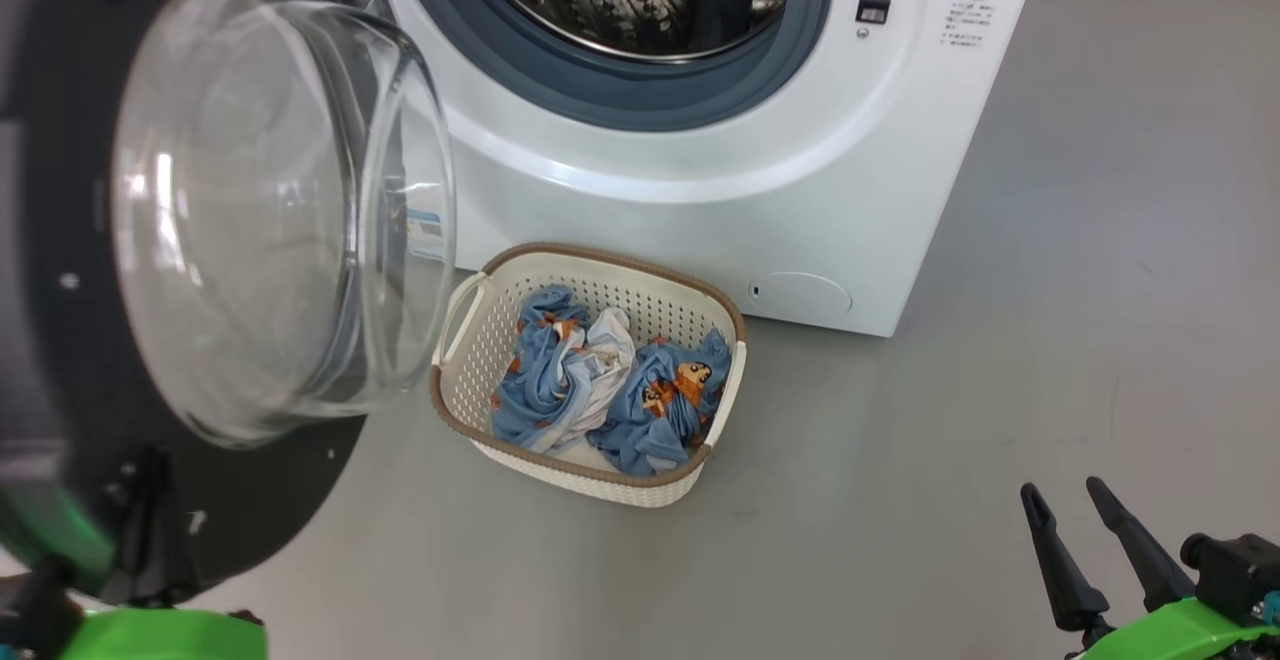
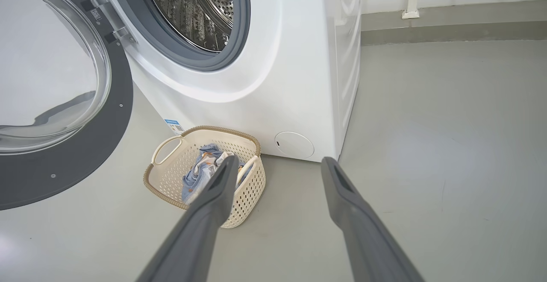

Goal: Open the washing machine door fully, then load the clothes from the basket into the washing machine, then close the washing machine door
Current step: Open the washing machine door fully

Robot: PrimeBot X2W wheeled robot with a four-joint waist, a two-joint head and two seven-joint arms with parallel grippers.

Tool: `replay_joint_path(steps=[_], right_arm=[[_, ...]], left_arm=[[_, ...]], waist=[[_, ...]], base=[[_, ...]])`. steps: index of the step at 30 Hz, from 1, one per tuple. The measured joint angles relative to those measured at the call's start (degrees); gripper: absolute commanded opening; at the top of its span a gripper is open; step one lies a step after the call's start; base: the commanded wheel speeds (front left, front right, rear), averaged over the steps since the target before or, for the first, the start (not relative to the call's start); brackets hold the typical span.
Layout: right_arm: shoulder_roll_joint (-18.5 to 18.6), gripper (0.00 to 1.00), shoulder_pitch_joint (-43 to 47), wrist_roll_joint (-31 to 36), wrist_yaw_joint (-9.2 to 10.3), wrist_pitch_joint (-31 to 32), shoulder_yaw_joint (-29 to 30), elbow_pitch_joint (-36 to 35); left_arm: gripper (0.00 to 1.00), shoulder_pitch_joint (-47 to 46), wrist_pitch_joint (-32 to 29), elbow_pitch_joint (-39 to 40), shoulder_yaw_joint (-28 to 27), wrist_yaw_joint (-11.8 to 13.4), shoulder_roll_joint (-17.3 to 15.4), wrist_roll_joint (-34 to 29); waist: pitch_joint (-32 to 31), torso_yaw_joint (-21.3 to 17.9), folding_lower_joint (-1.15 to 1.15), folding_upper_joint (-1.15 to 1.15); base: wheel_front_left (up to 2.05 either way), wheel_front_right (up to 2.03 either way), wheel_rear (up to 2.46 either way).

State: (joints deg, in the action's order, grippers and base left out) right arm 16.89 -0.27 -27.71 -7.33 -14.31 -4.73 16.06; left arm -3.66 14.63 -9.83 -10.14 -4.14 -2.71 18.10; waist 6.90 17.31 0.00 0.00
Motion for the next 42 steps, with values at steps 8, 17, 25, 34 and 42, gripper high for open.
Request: replay_joint_path(steps=[8,17,25,34,42], right_arm=[[0.7,1.0,-1.3,0.0,0.0,0.0,0.1,-0.2],[1.1,1.0,-3.4,0.0,0.0,0.0,0.0,-0.5],[1.8,1.0,-4.9,0.1,0.0,0.0,-0.4,-0.7],[2.5,1.0,-6.6,0.1,0.0,0.0,-1.5,-1.0],[3.0,1.0,-8.3,0.1,0.0,0.0,-2.1,-1.2]], left_arm=[[0.0,-4.8,0.0,-2.9,-6.4,-0.2,-0.6,-2.2],[0.0,-9.7,0.0,-8.2,-13.6,0.0,-3.3,-4.2],[0.0,-15.1,0.0,-15.3,-19.6,-0.3,-8.1,-5.6],[0.0,-21.0,0.0,-22.4,-24.4,-0.7,-12.5,-7.3],[0.0,-25.8,0.0,-29.2,-26.9,-1.2,-16.6,-8.3]], waist=[[2.0,-0.3,0.0,0.0],[4.6,-0.7,0.0,0.0],[6.9,-1.3,0.0,0.0],[9.8,-2.0,0.0,0.0],[11.9,-2.7,0.0,0.0]], base=[[0.0,0.0,0.0],[0.0,0.0,0.0],[0.0,0.0,0.0],[0.0,0.0,0.0],[0.0,0.0,0.0]])
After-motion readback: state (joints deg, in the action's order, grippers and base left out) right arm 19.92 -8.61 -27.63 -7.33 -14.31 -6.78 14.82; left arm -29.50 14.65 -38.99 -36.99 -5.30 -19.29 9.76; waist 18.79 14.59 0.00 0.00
